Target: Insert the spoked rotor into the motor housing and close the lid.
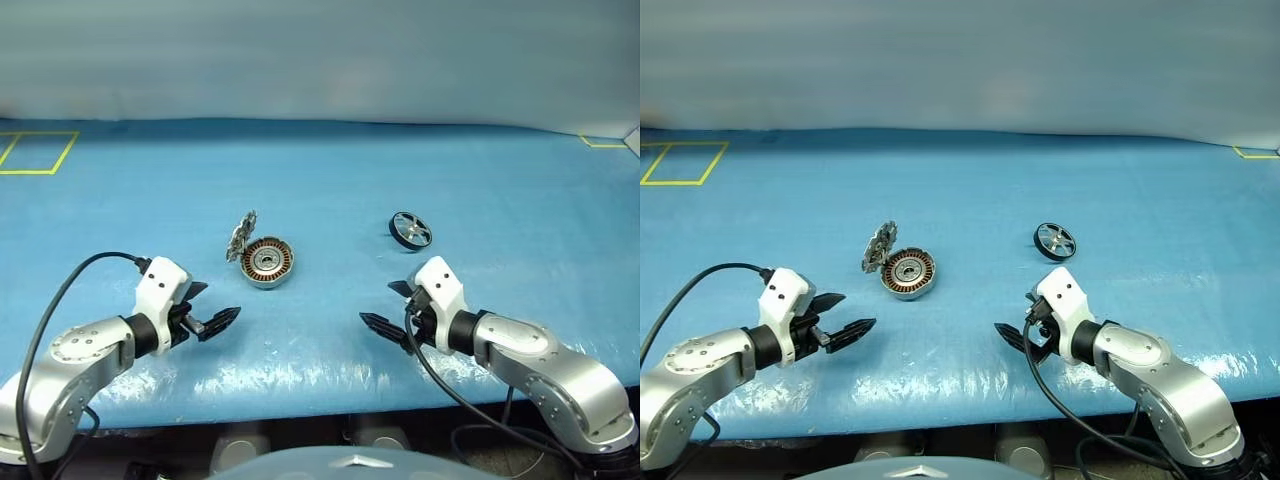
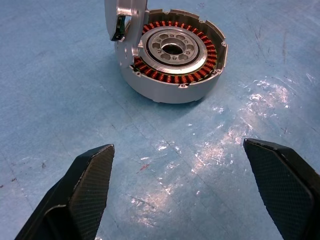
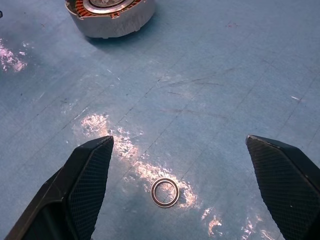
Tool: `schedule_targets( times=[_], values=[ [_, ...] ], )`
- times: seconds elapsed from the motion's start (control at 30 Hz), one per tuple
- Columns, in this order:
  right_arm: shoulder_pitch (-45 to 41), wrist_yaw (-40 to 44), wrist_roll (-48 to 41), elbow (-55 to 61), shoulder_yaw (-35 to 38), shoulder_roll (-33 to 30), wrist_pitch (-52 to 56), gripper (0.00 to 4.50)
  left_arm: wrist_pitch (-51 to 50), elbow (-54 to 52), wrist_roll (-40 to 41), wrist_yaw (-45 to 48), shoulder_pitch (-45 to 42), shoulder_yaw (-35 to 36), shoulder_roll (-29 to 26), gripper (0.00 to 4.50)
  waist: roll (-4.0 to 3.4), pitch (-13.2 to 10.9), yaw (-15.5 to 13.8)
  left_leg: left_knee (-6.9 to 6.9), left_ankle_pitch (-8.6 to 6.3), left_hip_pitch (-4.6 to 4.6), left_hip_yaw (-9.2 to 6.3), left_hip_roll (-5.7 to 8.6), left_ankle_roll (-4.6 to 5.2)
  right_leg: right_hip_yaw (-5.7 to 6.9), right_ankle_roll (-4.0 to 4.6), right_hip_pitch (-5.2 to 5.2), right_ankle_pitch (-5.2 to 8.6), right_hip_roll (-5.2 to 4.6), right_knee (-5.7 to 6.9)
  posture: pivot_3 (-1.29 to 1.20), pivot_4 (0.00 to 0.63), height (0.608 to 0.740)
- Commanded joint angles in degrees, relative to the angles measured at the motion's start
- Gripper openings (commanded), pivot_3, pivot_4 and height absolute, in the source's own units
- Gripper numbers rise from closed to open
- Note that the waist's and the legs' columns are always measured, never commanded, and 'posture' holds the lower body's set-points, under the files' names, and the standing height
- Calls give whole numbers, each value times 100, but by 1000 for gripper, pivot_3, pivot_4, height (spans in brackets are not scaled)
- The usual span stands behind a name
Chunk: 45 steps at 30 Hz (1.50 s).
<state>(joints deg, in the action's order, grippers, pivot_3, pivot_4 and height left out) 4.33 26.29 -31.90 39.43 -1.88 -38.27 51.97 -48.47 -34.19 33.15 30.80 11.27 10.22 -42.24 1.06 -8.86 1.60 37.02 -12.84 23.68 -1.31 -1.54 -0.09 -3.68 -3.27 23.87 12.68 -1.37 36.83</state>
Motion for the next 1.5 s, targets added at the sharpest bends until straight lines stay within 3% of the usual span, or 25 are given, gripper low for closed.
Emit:
schedule_targets(
  times=[0.03, 0.3, 1.2, 1.37, 1.5],
  values=[
    [10, 46, 15, 226, 55, -53, -39, 4472, 38, -156, -115, -11, -37, -19, -58, 4500, 0, 0, 0, 0, 0, 0, 0, 1, 0, 0, 0, 0, 0, 0, 0, 0, 150, 740],
    [-45, -41, 424, 128, -34, -127, -153, 4472, 43, -167, -224, -20, -7, -10, -6, 4500, 0, 0, -5, 1, 0, 0, 1, 2, 0, 0, 0, 0, 0, 0, 0, 0, 150, 740],
    [-110, 97, 571, 110, -75, -86, -99, 4472, 203, -72, -374, -58, -30, -74, 159, 4500, 1, 0, -6, 2, 0, -1, 2, 6, 0, 0, -1, -3, -1, 1, 2, 0, 150, 740],
    [-893, 606, 989, -59, -681, -529, -440, 4472, 913, 32, -730, -70, 46, -170, 376, 4500, -1, -1, 14, 5, 0, -7, 11, 9, 0, -2, -1, -4, -1, 2, 3, 0, 150, 740],
    [-2378, 1585, 1962, -626, -2033, -1015, -1082, 4472, 1828, 147, -1225, -58, 283, -285, 575, 4500, -2, -6, 46, 8, 0, -12, 20, 16, 0, -3, -2, -5, -3, 3, 5, 0, 150, 740]
  ],
)
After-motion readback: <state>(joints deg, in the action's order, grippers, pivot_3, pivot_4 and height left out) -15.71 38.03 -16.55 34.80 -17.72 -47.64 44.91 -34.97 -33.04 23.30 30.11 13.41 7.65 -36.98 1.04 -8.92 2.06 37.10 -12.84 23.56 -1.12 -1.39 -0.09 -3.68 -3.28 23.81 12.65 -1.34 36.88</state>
